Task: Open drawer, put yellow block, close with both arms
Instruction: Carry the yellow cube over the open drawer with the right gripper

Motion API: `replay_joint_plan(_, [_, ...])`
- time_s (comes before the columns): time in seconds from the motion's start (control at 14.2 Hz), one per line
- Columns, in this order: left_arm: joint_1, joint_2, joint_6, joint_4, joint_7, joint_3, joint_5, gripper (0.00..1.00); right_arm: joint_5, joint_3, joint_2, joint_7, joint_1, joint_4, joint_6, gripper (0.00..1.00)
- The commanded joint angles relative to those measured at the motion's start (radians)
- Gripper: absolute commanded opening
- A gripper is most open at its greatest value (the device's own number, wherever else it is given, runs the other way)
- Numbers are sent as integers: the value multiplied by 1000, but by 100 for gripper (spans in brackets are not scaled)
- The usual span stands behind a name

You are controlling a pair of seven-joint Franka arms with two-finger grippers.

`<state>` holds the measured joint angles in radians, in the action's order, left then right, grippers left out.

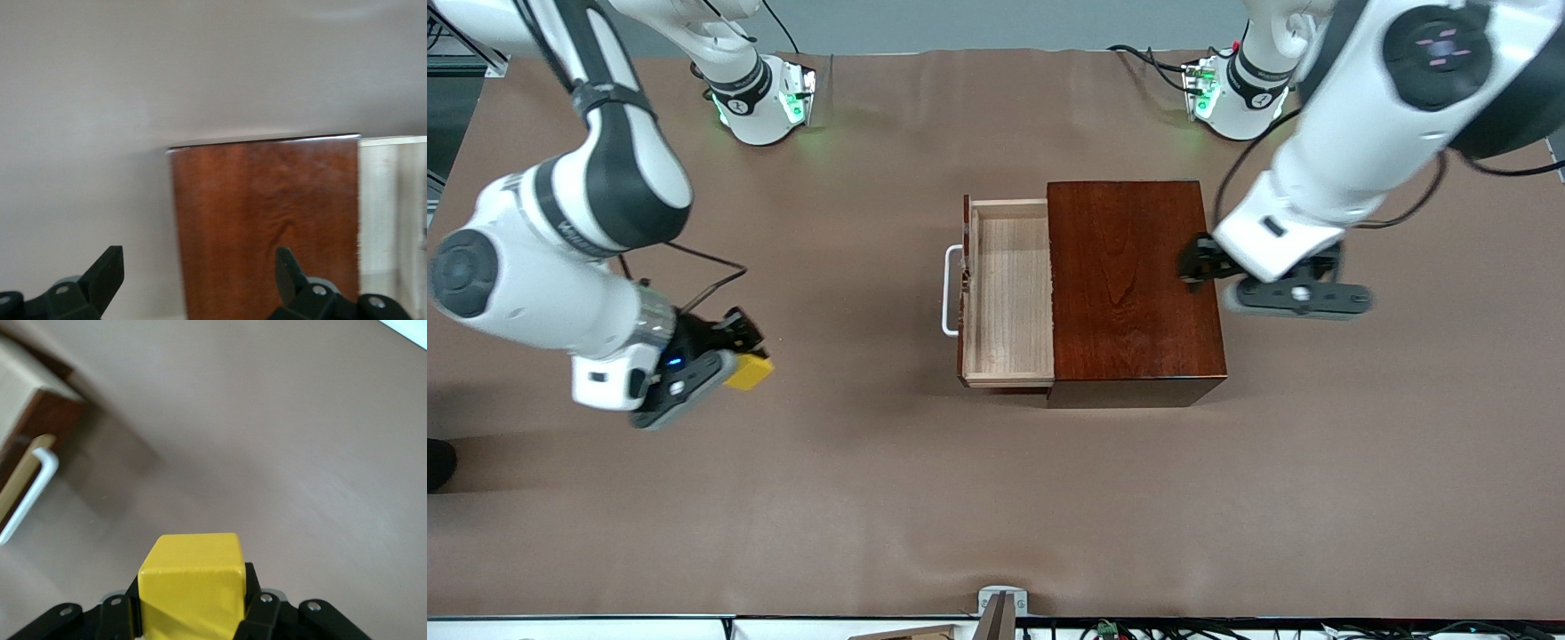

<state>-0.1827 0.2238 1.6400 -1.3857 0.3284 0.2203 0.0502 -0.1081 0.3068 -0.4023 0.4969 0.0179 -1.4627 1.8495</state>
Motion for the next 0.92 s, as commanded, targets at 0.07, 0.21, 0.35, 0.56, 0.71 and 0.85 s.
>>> replay_joint_plan(0.07, [106,-73,-34,-50,-37,7,-21,100,4,46,5,137,-87,-11,62,0])
replay_joint_plan(0.21, [170,-78,-34,-44,-37,4,-24,100,53,46,-16,160,-146,-11,120,0])
replay_joint_plan(0.35, [216,-70,-32,-30,-38,-2,-24,100,77,46,-29,199,-218,-11,163,0])
replay_joint_plan(0.56, [158,-76,-34,-36,-43,-126,-39,100,131,44,-70,213,-308,2,189,0])
replay_joint_plan(0.71, [161,-78,-51,-38,-49,-168,-88,100,191,41,-131,207,-378,66,192,0])
replay_joint_plan(0.85, [161,-83,-91,-39,-160,-205,-125,100,258,38,-209,192,-443,155,191,0])
